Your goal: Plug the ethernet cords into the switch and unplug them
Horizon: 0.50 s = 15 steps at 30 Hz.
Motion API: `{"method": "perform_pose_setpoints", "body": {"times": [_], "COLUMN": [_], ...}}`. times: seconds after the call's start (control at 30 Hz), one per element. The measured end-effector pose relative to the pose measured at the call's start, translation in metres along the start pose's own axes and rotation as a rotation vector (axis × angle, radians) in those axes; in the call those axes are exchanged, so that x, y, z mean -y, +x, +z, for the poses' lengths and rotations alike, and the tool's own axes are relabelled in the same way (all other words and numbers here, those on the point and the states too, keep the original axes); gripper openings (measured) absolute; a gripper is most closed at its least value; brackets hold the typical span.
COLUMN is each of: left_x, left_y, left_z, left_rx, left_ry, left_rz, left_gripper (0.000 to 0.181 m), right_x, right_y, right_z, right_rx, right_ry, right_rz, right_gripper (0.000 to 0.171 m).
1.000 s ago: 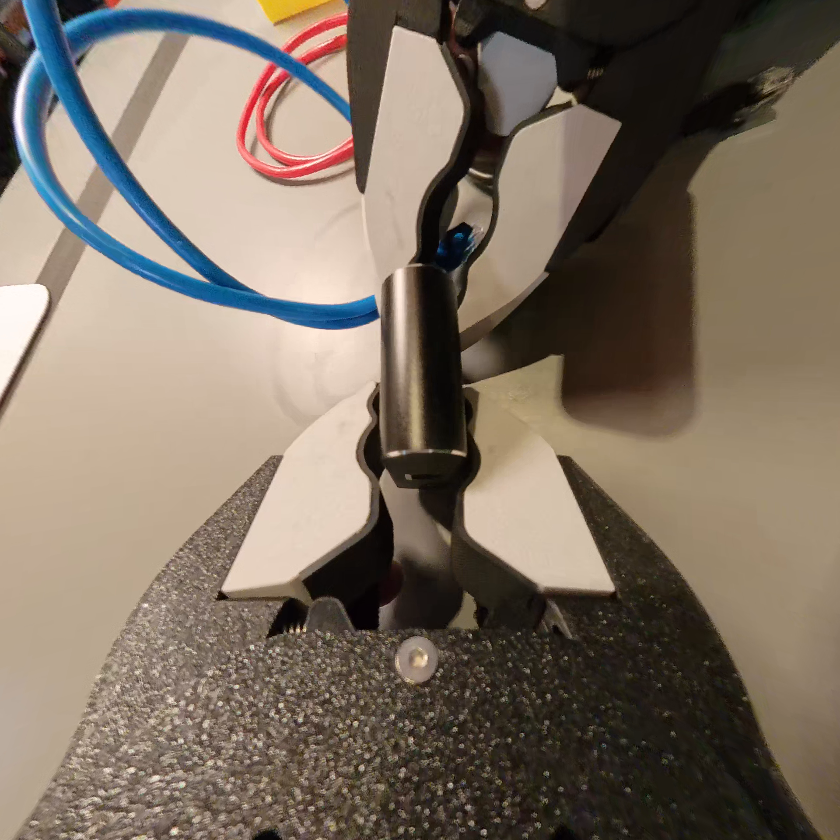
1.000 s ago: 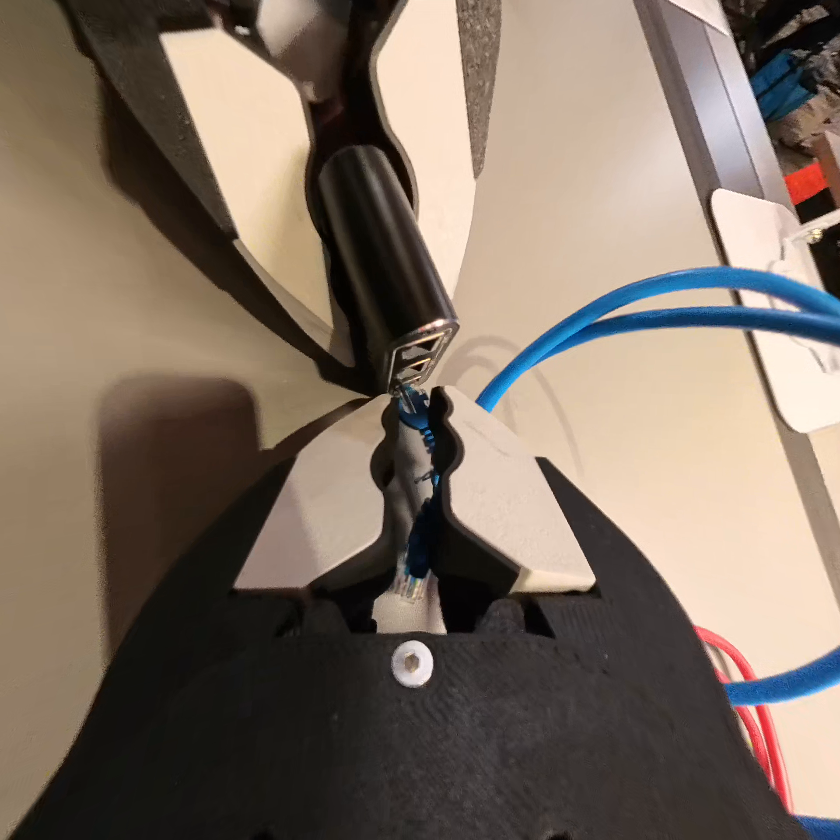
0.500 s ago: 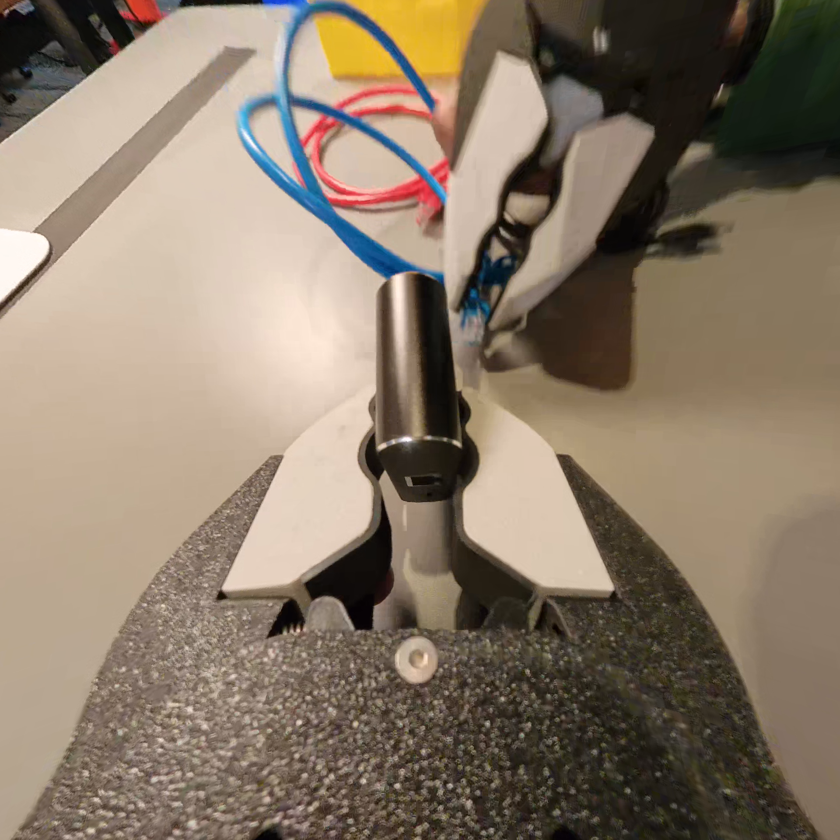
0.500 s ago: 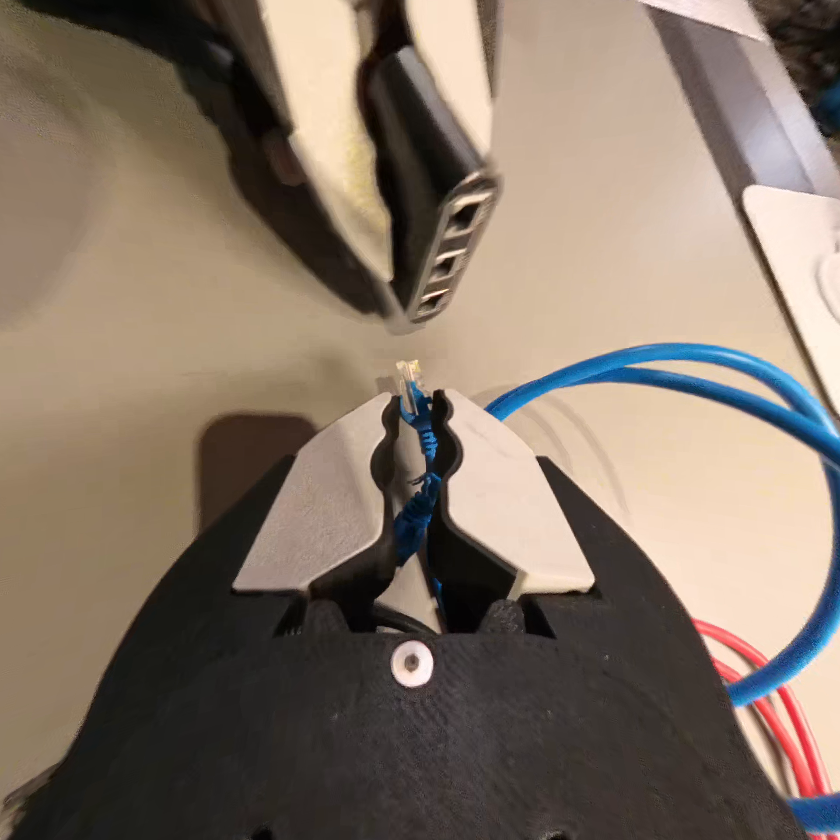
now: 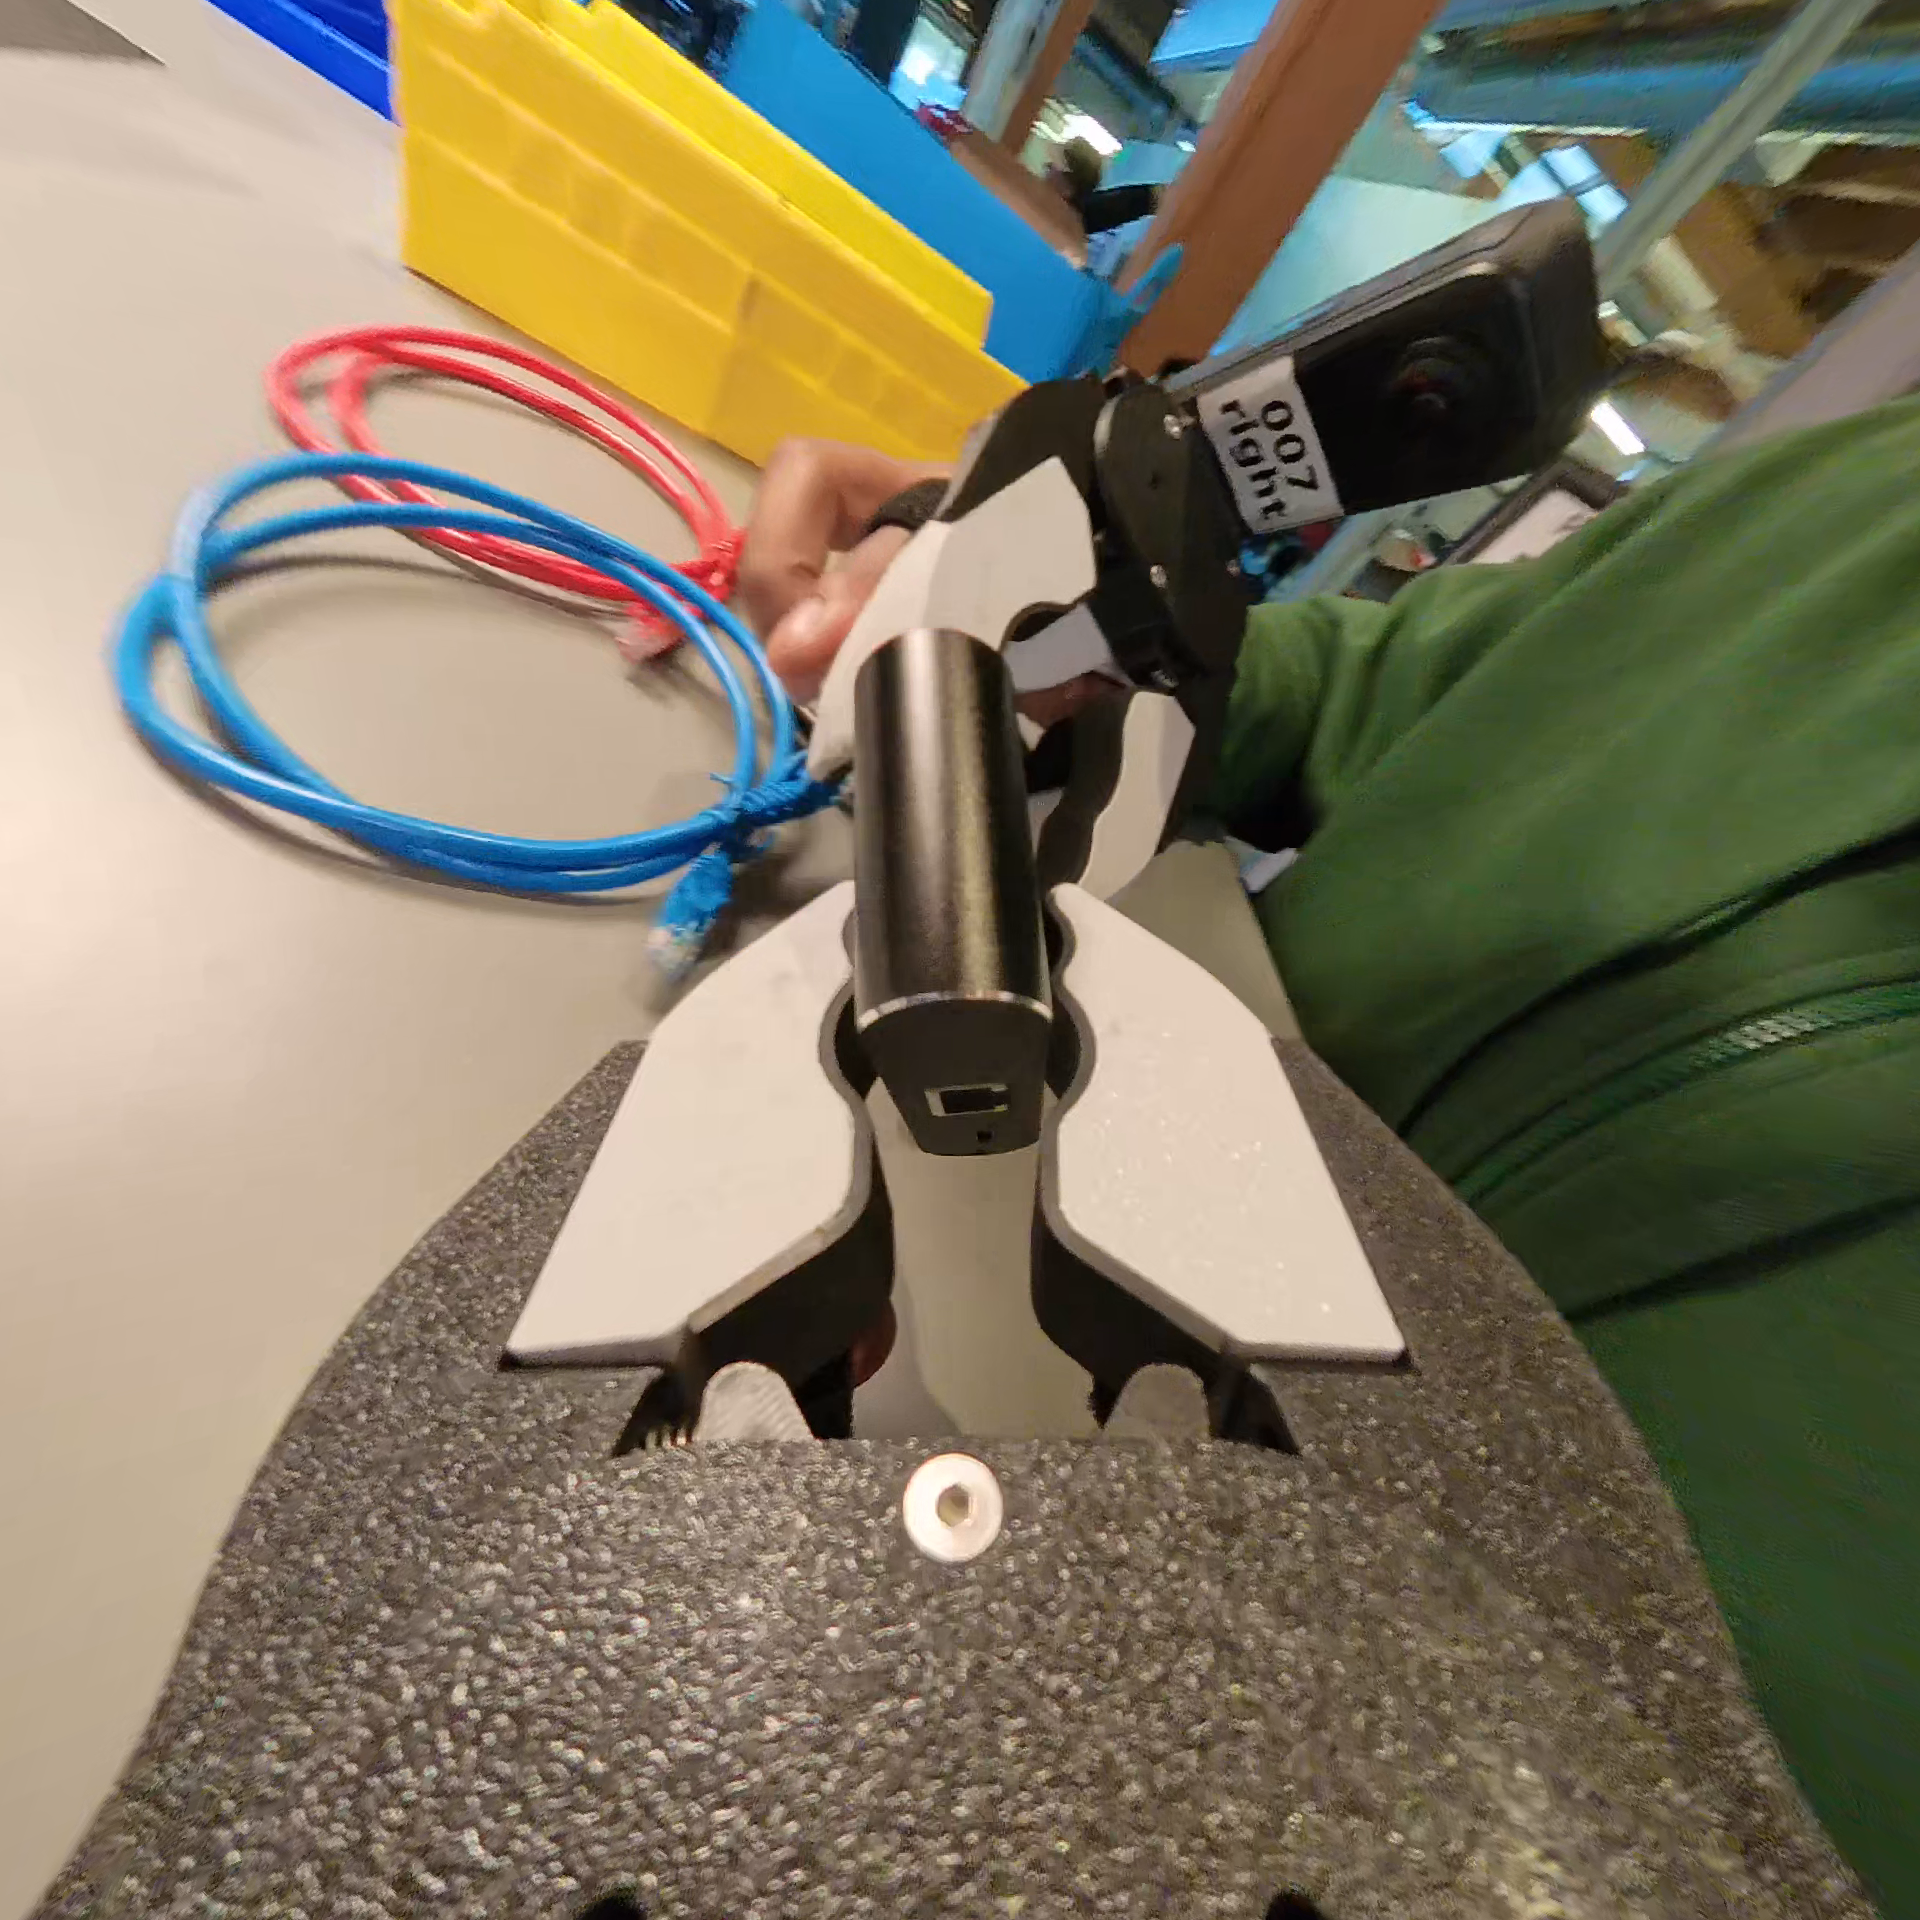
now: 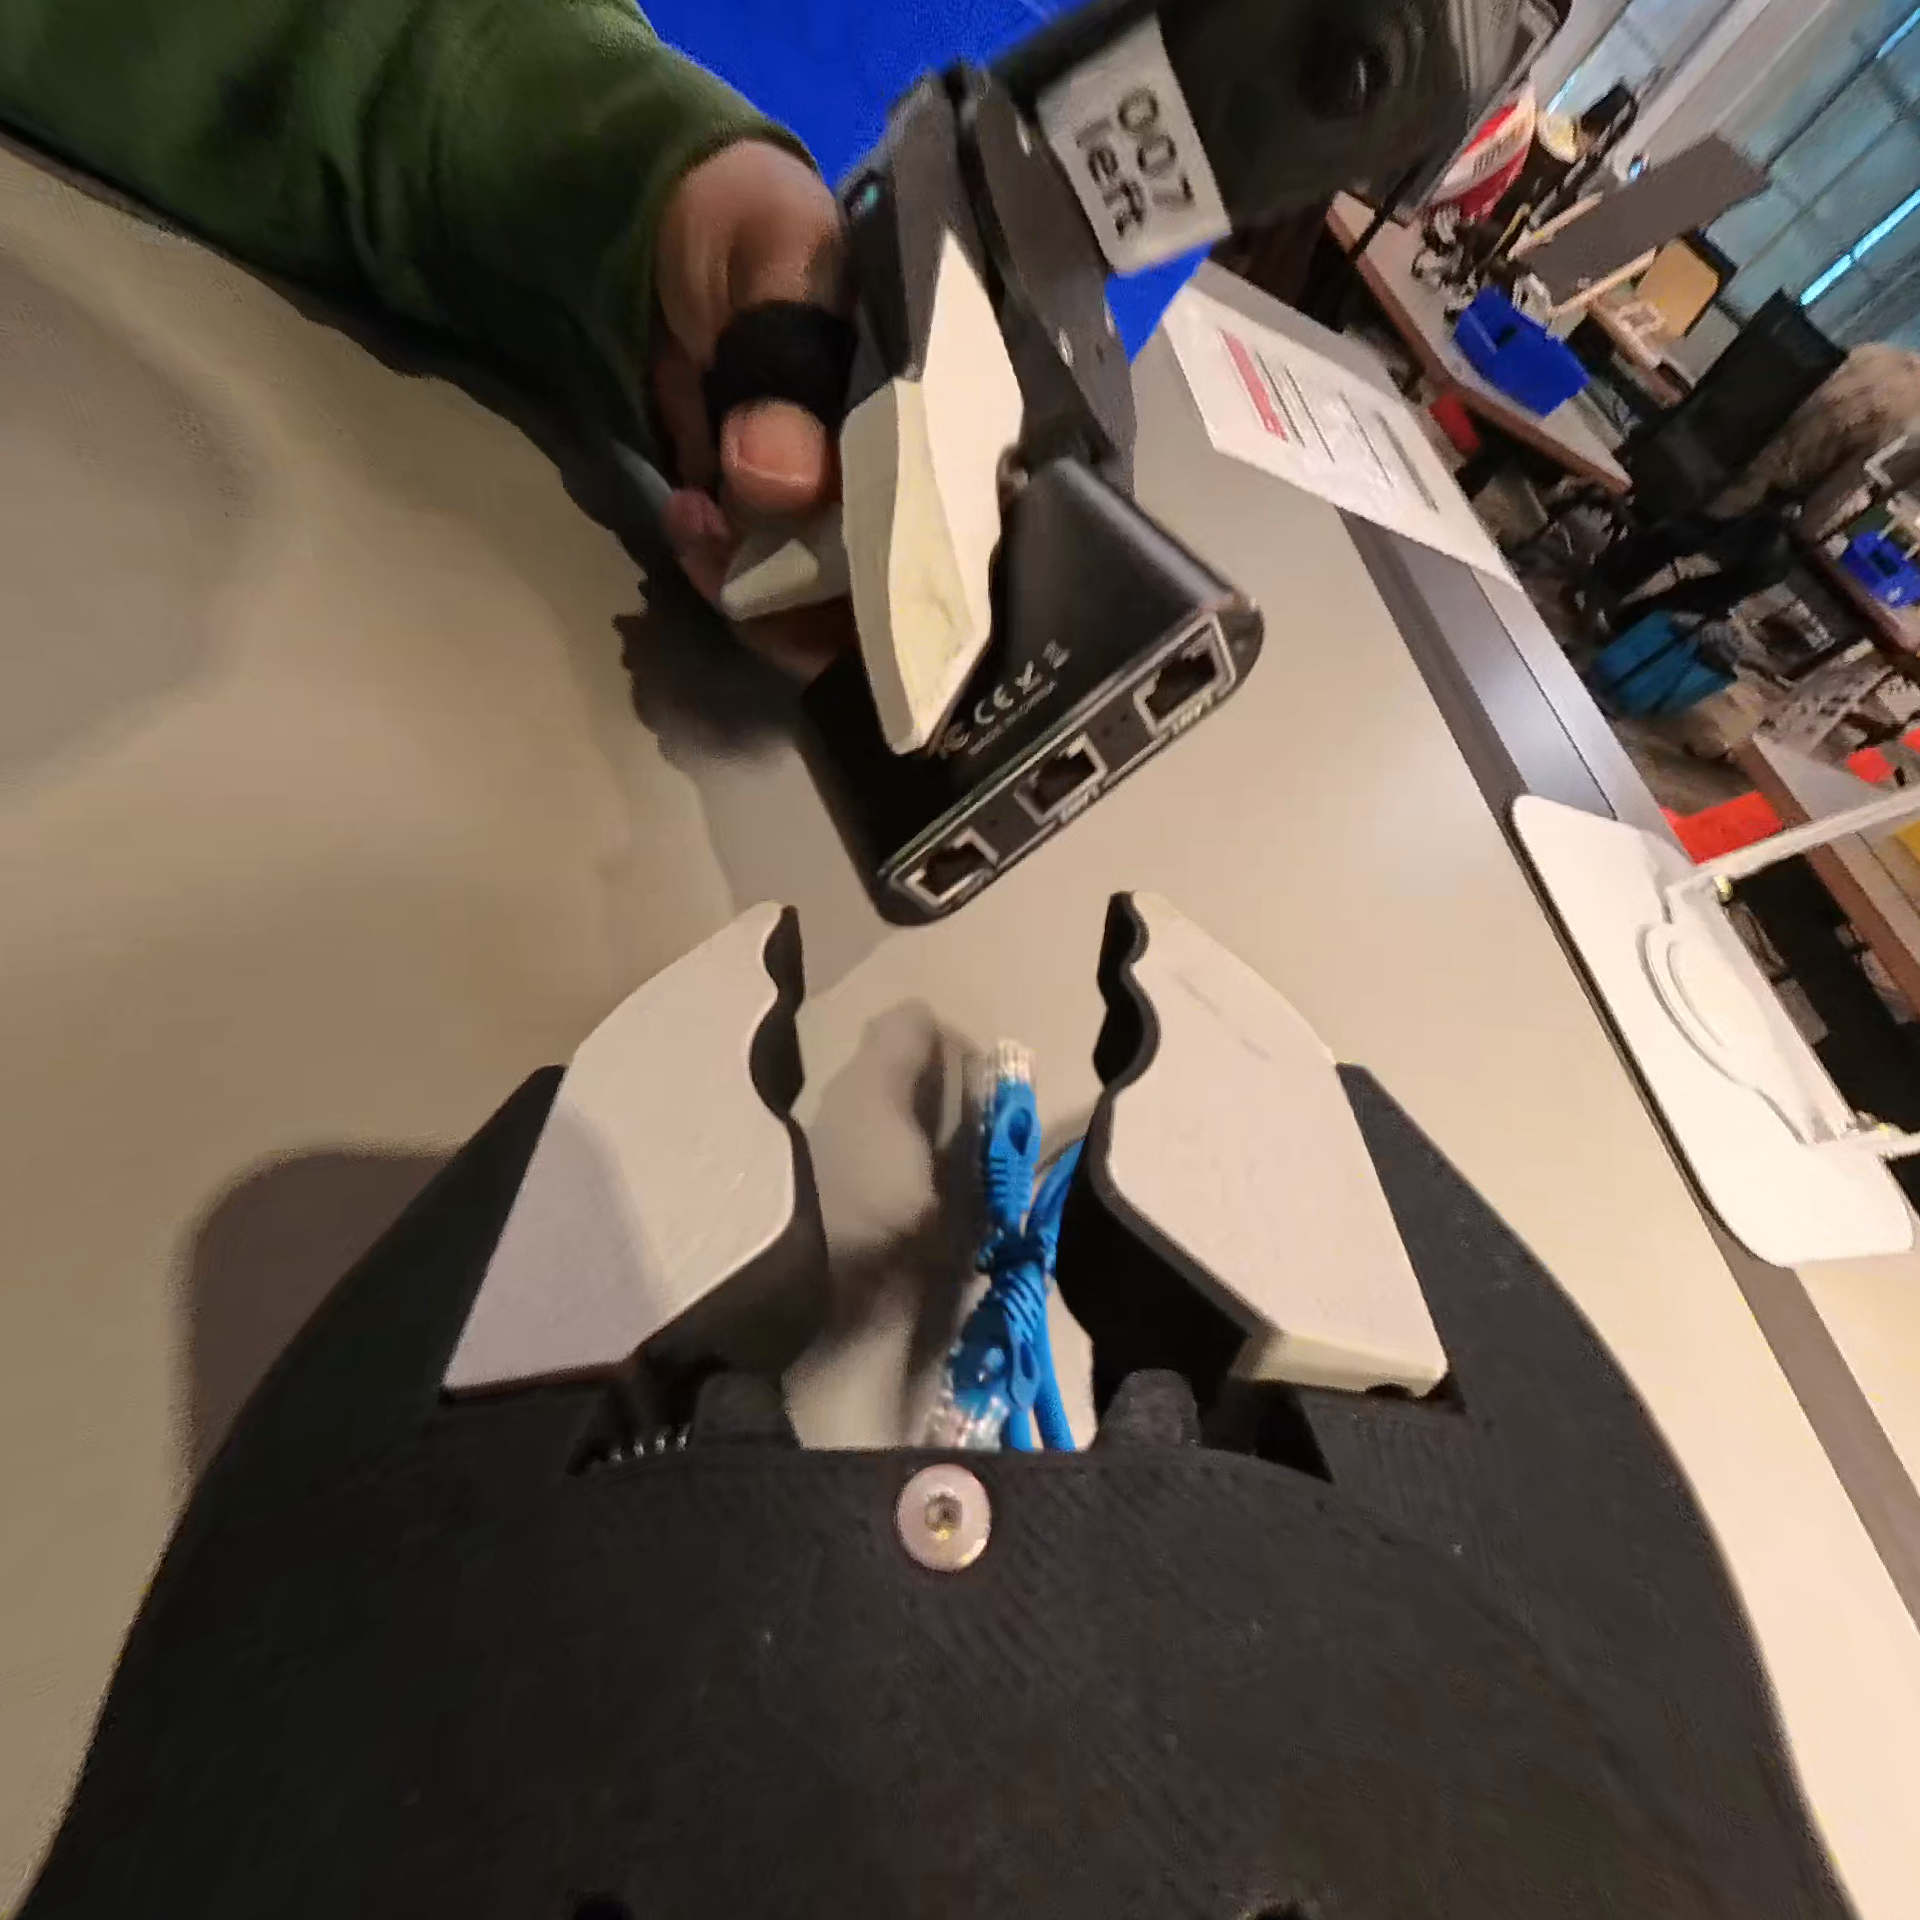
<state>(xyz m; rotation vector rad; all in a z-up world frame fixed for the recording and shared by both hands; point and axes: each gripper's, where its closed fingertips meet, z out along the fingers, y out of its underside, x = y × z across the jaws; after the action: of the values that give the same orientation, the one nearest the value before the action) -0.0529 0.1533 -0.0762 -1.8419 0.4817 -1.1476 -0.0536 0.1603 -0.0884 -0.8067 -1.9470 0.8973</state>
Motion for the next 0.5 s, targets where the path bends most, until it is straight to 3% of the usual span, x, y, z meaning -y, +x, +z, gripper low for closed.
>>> {"method": "perform_pose_setpoints", "body": {"times": [0.1,0.23,0.37,0.5], "left_x": [-0.006,-0.013,-0.024,-0.031], "left_y": [0.005,0.005,0.005,0.000], "left_z": [0.007,0.011,0.018,0.023], "left_rx": [-0.013,0.111,0.172,0.227], "left_ry": [-0.044,-0.126,-0.204,-0.259], "left_rz": [0.012,0.297,0.531,0.624], "left_gripper": [0.028,0.028,0.028,0.028], "right_x": [0.012,0.021,0.030,0.024], "right_y": [-0.006,-0.003,-0.002,-0.013], "right_z": [-0.001,-0.007,-0.013,-0.009], "right_rx": [0.027,0.060,0.122,0.160], "right_ry": [0.076,0.147,0.222,0.173], "right_rz": [-0.001,0.092,0.208,0.175], "right_gripper": [0.060,0.060,0.051,0.042]}}
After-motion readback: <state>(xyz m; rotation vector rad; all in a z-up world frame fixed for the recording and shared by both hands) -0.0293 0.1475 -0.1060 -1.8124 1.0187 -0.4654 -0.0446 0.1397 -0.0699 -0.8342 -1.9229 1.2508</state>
